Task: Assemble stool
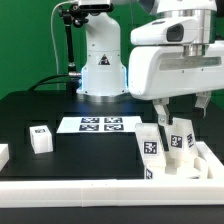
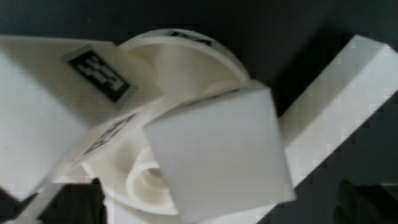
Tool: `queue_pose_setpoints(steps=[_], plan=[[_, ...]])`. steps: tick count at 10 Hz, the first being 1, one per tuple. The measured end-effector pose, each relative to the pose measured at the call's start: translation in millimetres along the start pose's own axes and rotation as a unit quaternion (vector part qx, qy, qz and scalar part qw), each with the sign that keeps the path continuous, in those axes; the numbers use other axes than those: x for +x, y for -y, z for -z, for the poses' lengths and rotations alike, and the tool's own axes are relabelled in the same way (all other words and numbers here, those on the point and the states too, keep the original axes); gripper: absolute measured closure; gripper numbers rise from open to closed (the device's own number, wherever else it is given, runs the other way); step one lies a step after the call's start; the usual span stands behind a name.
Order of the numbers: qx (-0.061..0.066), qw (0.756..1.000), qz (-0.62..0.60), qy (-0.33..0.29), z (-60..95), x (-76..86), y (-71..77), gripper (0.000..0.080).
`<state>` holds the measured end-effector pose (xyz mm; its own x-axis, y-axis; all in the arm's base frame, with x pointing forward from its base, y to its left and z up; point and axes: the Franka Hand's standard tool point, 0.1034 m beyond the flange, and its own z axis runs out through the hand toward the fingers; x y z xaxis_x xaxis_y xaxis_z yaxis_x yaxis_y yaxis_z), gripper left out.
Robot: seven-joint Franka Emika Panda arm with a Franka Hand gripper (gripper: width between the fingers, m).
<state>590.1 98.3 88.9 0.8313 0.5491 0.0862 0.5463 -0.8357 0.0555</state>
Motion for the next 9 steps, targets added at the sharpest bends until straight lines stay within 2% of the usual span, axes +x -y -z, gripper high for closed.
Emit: queue_pose_setpoints(steps=[5, 7, 8, 9], plan=[[0.004, 1.000, -0.008, 0.007, -11.7, -1.8, 7.4, 0.0150], [0.004, 1.000, -0.010, 0.008, -12.3, -2.0, 6.8, 0.0407], [0.004, 1.000, -0.010, 0.008, -12.3, -2.1, 6.5, 0.0407], [0.004, 1.000, -0.017, 0.008, -12.3, -2.1, 6.5, 0.0462]])
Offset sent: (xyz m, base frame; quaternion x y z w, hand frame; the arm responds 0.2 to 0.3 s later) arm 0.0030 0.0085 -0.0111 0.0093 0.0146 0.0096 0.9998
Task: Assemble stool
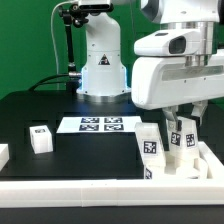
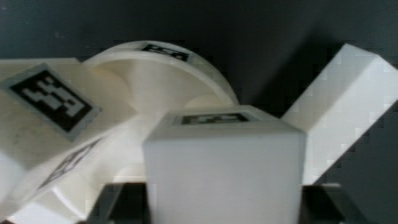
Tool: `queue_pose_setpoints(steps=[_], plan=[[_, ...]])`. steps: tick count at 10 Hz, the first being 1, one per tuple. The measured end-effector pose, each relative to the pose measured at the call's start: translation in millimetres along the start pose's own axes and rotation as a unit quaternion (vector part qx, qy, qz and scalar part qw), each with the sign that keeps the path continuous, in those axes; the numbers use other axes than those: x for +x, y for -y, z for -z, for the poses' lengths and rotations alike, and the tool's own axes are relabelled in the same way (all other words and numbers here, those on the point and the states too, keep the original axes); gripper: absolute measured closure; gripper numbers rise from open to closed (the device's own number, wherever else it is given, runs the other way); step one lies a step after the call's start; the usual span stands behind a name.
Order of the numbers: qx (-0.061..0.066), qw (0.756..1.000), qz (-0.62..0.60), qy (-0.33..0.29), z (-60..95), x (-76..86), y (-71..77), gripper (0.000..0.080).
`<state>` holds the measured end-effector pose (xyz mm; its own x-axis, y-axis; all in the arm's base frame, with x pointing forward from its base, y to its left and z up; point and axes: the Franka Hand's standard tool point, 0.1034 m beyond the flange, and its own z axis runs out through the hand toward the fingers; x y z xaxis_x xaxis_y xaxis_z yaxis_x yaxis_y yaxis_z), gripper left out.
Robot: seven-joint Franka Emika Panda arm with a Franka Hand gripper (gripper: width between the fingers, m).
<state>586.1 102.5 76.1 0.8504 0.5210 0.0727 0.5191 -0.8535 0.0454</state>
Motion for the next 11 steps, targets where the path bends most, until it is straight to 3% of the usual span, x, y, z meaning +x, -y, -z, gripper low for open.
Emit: queue_pose_setpoints(steps=[4, 7, 9, 11], plan=[[0.000, 0.998, -0.064, 0.000, 0.0, -0.1, 0.0, 0.0462], [0.013, 0.979, -0.203, 0.008, -0.3, -5.9, -6.8, 0.0459], [0.030, 0.945, -0.326, 0.008, -0.5, -6.3, -6.9, 0.0459], [0.031, 0.917, -0.399, 0.005, -0.6, -4.8, -6.6, 0.0459]])
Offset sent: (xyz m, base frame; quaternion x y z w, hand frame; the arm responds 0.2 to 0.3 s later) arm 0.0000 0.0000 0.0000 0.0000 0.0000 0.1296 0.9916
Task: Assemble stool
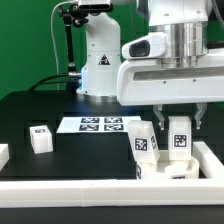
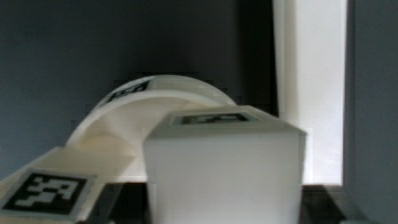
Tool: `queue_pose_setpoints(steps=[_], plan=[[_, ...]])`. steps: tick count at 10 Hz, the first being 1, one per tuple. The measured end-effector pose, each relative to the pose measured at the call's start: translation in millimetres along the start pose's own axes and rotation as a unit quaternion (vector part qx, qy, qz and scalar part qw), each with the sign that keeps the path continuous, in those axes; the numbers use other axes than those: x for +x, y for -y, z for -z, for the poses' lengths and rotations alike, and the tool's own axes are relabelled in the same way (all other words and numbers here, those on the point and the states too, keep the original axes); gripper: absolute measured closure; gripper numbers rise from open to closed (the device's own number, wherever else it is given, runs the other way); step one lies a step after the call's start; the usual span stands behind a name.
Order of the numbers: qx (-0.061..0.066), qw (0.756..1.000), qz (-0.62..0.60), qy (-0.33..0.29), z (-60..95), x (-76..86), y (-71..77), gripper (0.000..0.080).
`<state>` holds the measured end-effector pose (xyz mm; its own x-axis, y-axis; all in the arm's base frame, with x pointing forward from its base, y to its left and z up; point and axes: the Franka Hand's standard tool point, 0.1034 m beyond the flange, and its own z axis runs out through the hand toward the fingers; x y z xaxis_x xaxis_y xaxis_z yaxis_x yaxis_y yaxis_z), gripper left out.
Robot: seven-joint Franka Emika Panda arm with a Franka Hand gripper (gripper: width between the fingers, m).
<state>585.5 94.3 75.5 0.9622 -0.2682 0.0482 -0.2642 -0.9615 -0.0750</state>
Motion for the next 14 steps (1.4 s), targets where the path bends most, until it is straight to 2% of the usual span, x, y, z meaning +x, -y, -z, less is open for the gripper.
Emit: queue_pose_setpoints(steps=[4, 7, 8, 10, 11, 14], plan=[[0.001, 0.994, -0.106, 0.000, 0.1, -0.2, 1.0, 0.0459], [0.002, 0.981, -0.194, -0.001, 0.1, -0.3, 1.9, 0.0459], [0.013, 0.966, -0.258, 0.002, -0.2, -0.3, 1.7, 0.0459], [0.026, 0.945, -0.326, -0.001, 0.4, 2.6, 1.0, 0.0459], [0.035, 0.924, -0.380, -0.003, 1.0, 4.2, 1.6, 0.0459], [0.047, 0.870, -0.492, 0.003, 1.4, 3.9, 6.3, 0.0459]])
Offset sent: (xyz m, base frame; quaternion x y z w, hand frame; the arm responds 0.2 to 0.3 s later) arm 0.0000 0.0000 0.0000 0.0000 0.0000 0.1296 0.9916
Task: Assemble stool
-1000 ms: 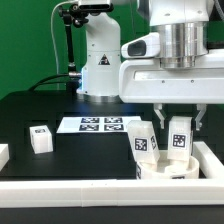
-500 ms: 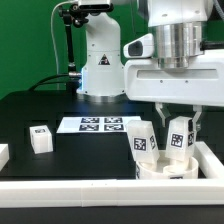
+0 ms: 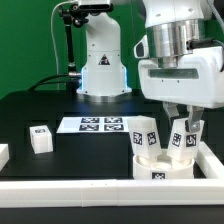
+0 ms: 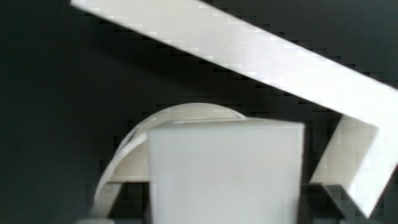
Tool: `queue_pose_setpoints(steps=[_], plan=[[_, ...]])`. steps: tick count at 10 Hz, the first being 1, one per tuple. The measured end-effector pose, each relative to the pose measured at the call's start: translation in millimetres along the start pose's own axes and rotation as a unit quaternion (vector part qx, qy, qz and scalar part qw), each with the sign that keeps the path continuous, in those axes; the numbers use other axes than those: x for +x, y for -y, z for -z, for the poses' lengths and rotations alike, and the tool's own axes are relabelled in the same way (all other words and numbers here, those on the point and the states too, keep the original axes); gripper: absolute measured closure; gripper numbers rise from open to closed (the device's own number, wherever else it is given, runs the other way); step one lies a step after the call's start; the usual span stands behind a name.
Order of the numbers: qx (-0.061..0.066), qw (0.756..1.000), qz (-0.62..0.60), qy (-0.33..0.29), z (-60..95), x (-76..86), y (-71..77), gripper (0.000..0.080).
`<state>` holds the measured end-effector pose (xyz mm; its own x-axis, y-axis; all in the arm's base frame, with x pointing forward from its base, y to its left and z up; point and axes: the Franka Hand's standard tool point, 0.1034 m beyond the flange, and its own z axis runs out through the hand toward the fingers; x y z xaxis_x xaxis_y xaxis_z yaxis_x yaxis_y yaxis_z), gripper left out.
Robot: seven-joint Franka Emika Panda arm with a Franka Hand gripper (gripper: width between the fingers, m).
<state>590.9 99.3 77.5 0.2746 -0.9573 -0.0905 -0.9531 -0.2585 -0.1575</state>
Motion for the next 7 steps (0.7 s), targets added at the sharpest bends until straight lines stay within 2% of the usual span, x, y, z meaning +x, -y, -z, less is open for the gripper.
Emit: queue_pose_setpoints(steps=[1, 2, 5, 6, 7], plan=[[0.001, 1.000, -0.017, 0.001, 0.0, -0.2, 0.2, 0.0459], [0.001, 0.999, -0.045, 0.001, -0.2, -1.2, 0.2, 0.0374], [0.001, 0.999, -0.042, 0.001, -0.5, -1.2, 0.0, 0.0374], [-0.006, 0.999, -0.032, 0.003, 0.2, -2.5, -1.3, 0.0161], [-0.031, 0.999, -0.003, 0.014, 7.9, -7.3, -5.5, 0.0153]])
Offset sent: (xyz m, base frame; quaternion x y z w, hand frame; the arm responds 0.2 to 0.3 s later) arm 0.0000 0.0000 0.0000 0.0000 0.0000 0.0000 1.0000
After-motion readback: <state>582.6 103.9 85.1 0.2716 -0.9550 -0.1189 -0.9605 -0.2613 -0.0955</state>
